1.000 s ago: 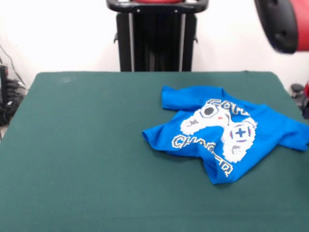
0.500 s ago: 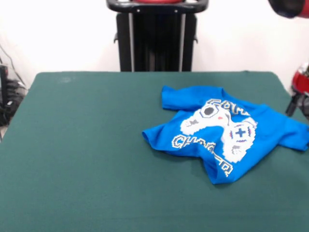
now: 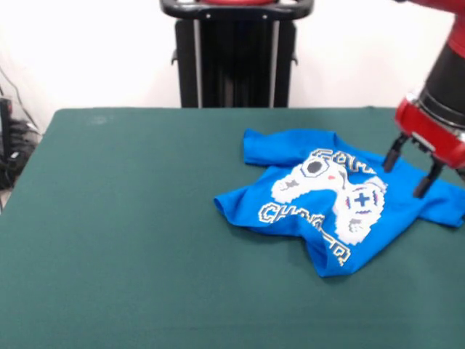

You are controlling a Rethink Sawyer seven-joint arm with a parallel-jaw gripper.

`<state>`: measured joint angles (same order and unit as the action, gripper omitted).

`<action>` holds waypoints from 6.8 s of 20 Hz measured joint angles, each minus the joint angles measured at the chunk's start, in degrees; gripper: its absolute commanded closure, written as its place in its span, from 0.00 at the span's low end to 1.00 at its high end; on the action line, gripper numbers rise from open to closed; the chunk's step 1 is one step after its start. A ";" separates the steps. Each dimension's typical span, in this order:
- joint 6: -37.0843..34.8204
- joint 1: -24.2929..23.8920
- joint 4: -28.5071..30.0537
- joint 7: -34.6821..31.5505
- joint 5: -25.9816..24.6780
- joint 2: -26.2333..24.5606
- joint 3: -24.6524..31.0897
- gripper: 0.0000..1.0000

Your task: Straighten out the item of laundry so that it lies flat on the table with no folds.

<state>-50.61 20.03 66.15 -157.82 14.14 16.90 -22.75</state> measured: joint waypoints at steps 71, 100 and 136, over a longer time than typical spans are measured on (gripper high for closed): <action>22.28 -21.33 18.55 0.00 -18.85 1.30 9.78 0.00; 22.65 -21.68 18.25 0.00 -21.35 1.22 10.23 1.00; 22.65 -23.40 17.26 0.00 -28.79 3.16 8.06 1.00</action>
<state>-27.95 -3.37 83.40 -157.82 -14.64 20.06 -14.69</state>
